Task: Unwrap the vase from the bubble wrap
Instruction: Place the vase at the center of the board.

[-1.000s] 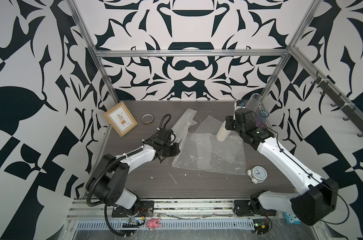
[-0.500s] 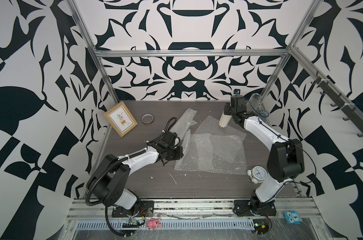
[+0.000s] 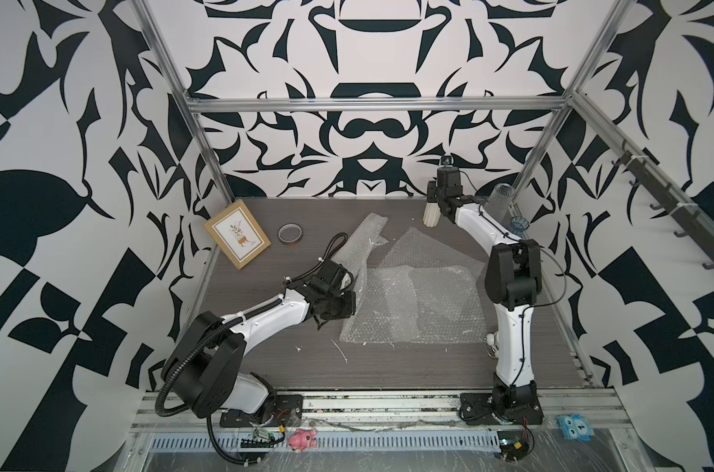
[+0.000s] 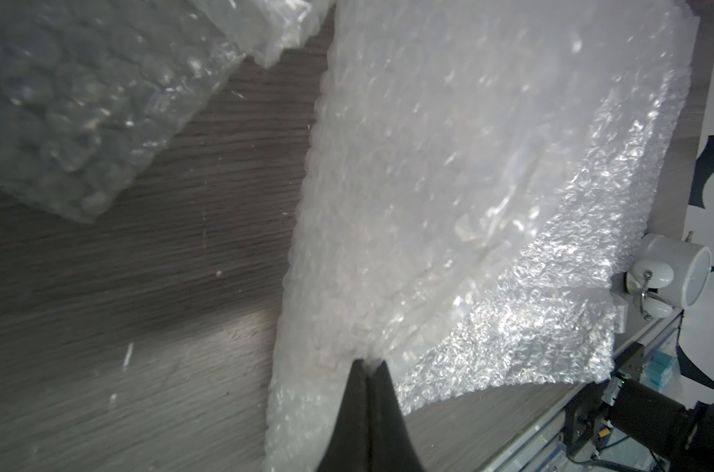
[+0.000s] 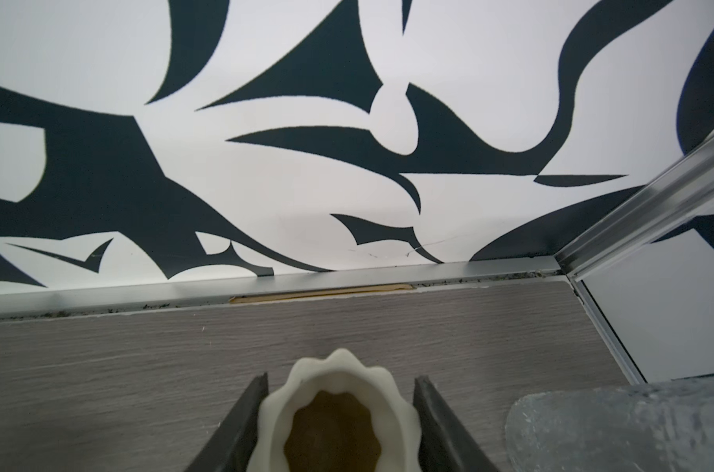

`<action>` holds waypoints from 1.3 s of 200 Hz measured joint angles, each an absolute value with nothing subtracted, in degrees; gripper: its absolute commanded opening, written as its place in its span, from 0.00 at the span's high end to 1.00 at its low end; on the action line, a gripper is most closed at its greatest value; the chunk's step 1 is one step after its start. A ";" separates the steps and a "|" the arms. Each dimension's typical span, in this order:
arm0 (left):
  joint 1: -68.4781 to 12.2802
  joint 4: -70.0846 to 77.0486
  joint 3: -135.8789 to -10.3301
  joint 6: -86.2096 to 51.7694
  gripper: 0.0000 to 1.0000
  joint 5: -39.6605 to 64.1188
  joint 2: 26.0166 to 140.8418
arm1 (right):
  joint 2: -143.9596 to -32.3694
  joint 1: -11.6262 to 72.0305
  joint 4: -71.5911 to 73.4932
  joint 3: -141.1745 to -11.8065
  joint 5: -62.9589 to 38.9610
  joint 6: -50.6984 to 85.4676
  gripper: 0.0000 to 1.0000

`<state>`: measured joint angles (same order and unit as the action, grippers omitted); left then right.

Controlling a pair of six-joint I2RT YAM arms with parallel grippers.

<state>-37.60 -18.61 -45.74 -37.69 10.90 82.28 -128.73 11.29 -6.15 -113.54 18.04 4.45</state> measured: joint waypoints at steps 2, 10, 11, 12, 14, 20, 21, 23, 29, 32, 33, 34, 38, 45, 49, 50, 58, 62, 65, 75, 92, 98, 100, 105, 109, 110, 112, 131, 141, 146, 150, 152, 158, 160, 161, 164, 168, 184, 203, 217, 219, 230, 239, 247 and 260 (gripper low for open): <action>-37.60 -18.72 -45.76 -37.71 0.98 10.90 82.28 | -128.84 11.25 -6.22 -113.78 18.06 4.36 0.77; -37.63 -18.87 -45.78 -37.71 0.98 10.85 82.28 | -129.27 11.05 -6.59 -114.54 18.06 4.03 0.77; -37.63 -18.92 -45.78 -37.71 0.98 10.85 82.28 | -129.36 11.00 -6.63 -114.65 18.04 4.01 0.77; -37.63 -18.94 -45.80 -37.71 0.98 10.83 82.28 | -129.40 10.98 -6.66 -114.72 18.04 3.97 0.77; -37.63 -19.03 -45.82 -37.71 0.98 10.81 82.28 | -129.49 10.92 -6.68 -114.87 18.04 3.86 0.77; -37.63 -19.18 -45.87 -37.71 0.97 10.79 82.28 | -129.73 10.76 -6.79 -115.26 18.04 3.73 0.77; -37.63 -19.18 -45.87 -37.74 0.97 10.76 82.28 | -129.75 10.74 -6.79 -115.31 18.04 3.70 0.76; -37.63 -19.20 -45.87 -37.71 0.97 10.76 82.28 | -129.84 10.68 -6.83 -115.42 18.02 3.64 0.76; -37.63 -19.22 -45.89 -37.71 0.97 10.72 82.28 | -129.97 10.50 -6.92 -115.70 18.00 3.51 0.76; -37.63 -19.25 -45.89 -37.71 0.96 10.72 82.28 | -130.08 10.44 -7.01 -115.81 17.98 3.46 0.75; -37.63 -19.22 -45.91 -37.71 0.96 10.72 82.28 | -130.10 10.44 -7.03 -115.85 17.98 3.44 0.74; -37.63 -19.25 -45.91 -37.71 0.96 10.72 82.28 | -130.13 10.39 -7.05 -115.92 17.96 3.40 0.74; -37.63 -19.25 -45.91 -37.71 0.96 10.70 82.28 | -130.19 10.31 -7.18 -116.07 17.93 3.36 0.72; -37.63 -19.29 -45.95 -37.71 0.96 10.70 82.28 | -130.23 10.20 -7.33 -116.18 17.82 3.20 0.69; -37.63 -19.29 -45.95 -37.71 0.95 10.70 82.28 | -130.23 10.15 -7.44 -116.18 17.76 3.20 0.68; -37.63 -19.29 -45.95 -37.71 0.96 10.70 82.28 | -130.23 10.15 -7.44 -116.18 17.72 3.20 0.67; -37.63 -19.31 -45.95 -37.69 0.95 10.70 82.28 | -130.23 10.09 -7.55 -116.18 17.65 3.11 0.63; -37.63 -19.33 -45.95 -37.71 0.94 10.70 82.28 | -130.23 10.07 -7.57 -116.18 17.63 3.07 0.61; -37.63 -19.35 -45.95 -37.71 0.94 10.70 82.28 | -130.23 10.02 -7.57 -116.18 17.58 3.03 0.59; -37.63 -19.35 -45.95 -37.76 0.93 10.68 82.28 | -130.23 9.91 -7.57 -116.18 17.34 3.03 0.54; -37.63 -19.38 -45.95 -37.71 0.93 10.66 82.28 | -130.23 9.82 -7.70 -116.22 17.17 2.98 0.48; -37.63 -19.38 -45.95 -37.71 0.93 10.66 82.28 | -130.23 9.85 -7.86 -116.31 17.15 2.94 0.47; -37.63 -19.38 -45.95 -37.71 0.93 10.66 82.28 | -130.23 9.85 -7.90 -116.33 17.15 2.94 0.46; -37.63 -19.38 -45.95 -37.71 0.93 10.66 82.28 | -130.23 9.85 -8.10 -116.44 17.15 2.92 0.44; -37.63 -19.38 -45.95 -37.71 0.93 10.66 82.28 | -130.23 9.85 -8.29 -116.53 17.08 2.85 0.43; -37.63 -19.38 -45.95 -37.71 0.93 10.66 82.28 | -130.23 9.85 -8.32 -116.53 17.08 2.85 0.43; -37.63 -19.38 -45.95 -37.71 0.93 10.66 82.28 | -130.23 9.85 -8.34 -116.55 17.08 2.85 0.42; -37.63 -19.38 -45.95 -37.71 0.93 10.66 82.28 | -130.17 9.85 -8.88 -116.95 16.88 2.42 0.34; -37.63 -19.35 -45.95 -37.71 0.93 10.66 82.28 | -129.78 9.85 -9.26 -117.03 16.82 2.44 0.30; -37.63 -19.35 -45.95 -37.71 0.93 10.66 82.26 | -129.47 9.85 -9.47 -117.05 16.71 2.52 0.30; -37.63 -19.35 -45.95 -37.71 0.93 10.66 82.24 | -129.29 9.85 -9.65 -117.05 16.60 2.31 0.29; -37.63 -19.35 -45.95 -37.71 0.93 10.66 82.24 | -129.05 9.85 -9.72 -117.05 16.60 2.48 0.29; -37.63 -19.33 -45.95 -37.71 0.93 10.66 82.17 | -128.60 9.85 -9.93 -117.03 16.43 2.50 0.27; -37.63 -19.33 -45.95 -37.71 0.94 10.66 82.15 | -128.42 9.85 -10.02 -117.03 16.43 2.68 0.27; -37.63 -19.31 -45.95 -37.71 0.93 10.66 82.15 | -128.31 9.85 -10.07 -117.03 16.45 2.66 0.26; -37.63 -19.31 -45.95 -37.71 0.94 10.66 82.13 | -128.01 9.85 -10.11 -117.03 16.38 2.66 0.25; -37.63 -19.31 -45.95 -37.71 0.94 10.66 82.08 | -127.46 9.85 -10.11 -116.84 16.27 2.92 0.23; -37.63 -19.18 -45.95 -37.71 0.94 10.68 81.91 | -124.49 9.85 -10.31 -115.31 15.90 3.29 0.17; -37.63 -19.09 -45.93 -37.71 0.94 10.70 81.80 | -120.42 9.85 -10.48 -113.65 15.51 4.47 0.16; -37.63 -19.00 -45.91 -37.71 0.94 10.70 81.73 | -117.47 9.96 -10.59 -112.46 15.29 5.58 0.16; -37.63 -18.96 -45.89 -37.69 0.94 10.70 81.71 | -117.12 9.98 -10.66 -112.29 15.27 5.72 0.16; -37.63 -18.81 -45.82 -37.69 0.94 10.68 81.60 | -114.65 10.17 -11.05 -110.78 15.03 6.81 0.18; -37.63 -18.52 -45.71 -37.67 0.94 10.70 81.47 | -112.53 10.55 -11.84 -109.10 14.72 7.97 0.20; -37.63 -18.35 -45.69 -37.67 0.94 10.70 81.43 | -110.48 11.03 -12.32 -106.89 14.55 9.13 0.21; -37.63 -17.85 -45.54 -37.67 0.95 10.74 81.36 | -106.39 12.29 -13.13 -101.38 13.89 11.29 0.23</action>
<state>-37.63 -17.85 -45.54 -37.67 10.74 81.36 -106.39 12.29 -13.13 -101.38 13.89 11.29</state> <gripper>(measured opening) 0.059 0.790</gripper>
